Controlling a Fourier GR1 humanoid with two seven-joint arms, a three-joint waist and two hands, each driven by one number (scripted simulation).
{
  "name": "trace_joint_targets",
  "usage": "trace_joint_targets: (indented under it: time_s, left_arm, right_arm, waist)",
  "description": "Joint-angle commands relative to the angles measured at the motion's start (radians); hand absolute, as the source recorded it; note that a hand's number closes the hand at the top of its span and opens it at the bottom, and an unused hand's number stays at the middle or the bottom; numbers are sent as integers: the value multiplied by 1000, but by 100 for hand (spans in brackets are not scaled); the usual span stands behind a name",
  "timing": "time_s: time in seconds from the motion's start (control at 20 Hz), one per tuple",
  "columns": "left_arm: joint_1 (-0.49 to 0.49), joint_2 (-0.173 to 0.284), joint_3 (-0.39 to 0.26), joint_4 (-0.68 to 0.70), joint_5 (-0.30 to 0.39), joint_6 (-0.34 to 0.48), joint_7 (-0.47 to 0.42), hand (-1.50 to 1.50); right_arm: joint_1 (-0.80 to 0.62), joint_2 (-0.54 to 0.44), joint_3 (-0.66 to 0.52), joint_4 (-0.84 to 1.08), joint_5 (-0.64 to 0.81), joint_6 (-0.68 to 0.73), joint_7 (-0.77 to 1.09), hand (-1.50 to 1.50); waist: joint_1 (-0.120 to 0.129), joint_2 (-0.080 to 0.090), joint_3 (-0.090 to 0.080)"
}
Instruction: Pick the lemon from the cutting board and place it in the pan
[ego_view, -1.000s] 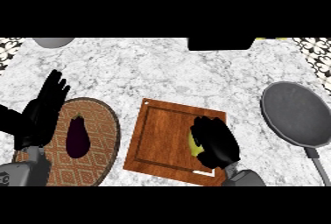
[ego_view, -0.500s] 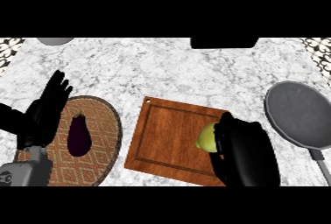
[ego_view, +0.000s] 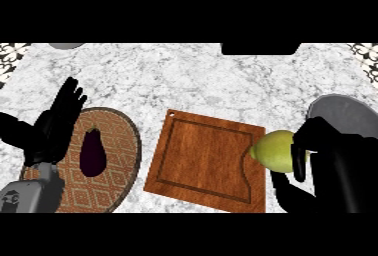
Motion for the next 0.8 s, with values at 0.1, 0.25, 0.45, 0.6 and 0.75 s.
trace_joint_targets:
  time_s: [0.1,0.25,0.45,0.6,0.75]
  left_arm:
    - [-9,1,16,18,5,-15,-9,0]
    - [4,22,36,24,11,-36,-25,0]
    - [-15,14,12,-23,9,-29,46,0]
    - [19,-5,15,3,-13,-21,-29,0]
    - [2,-23,-9,-12,-34,-4,2,0]
  right_arm:
    - [-2,-80,-293,17,-120,-89,-106,150]
    - [-38,-130,-480,52,-231,-89,-170,150]
    - [-35,-212,-670,167,-353,-196,-295,150]
    - [-27,-254,-747,342,-381,-321,-380,150]
    - [6,-297,-814,425,-469,-349,-479,150]
  waist:
    - [2,3,1]
    - [2,3,1]
    - [1,2,2]
    - [4,4,1]
    - [2,2,1]
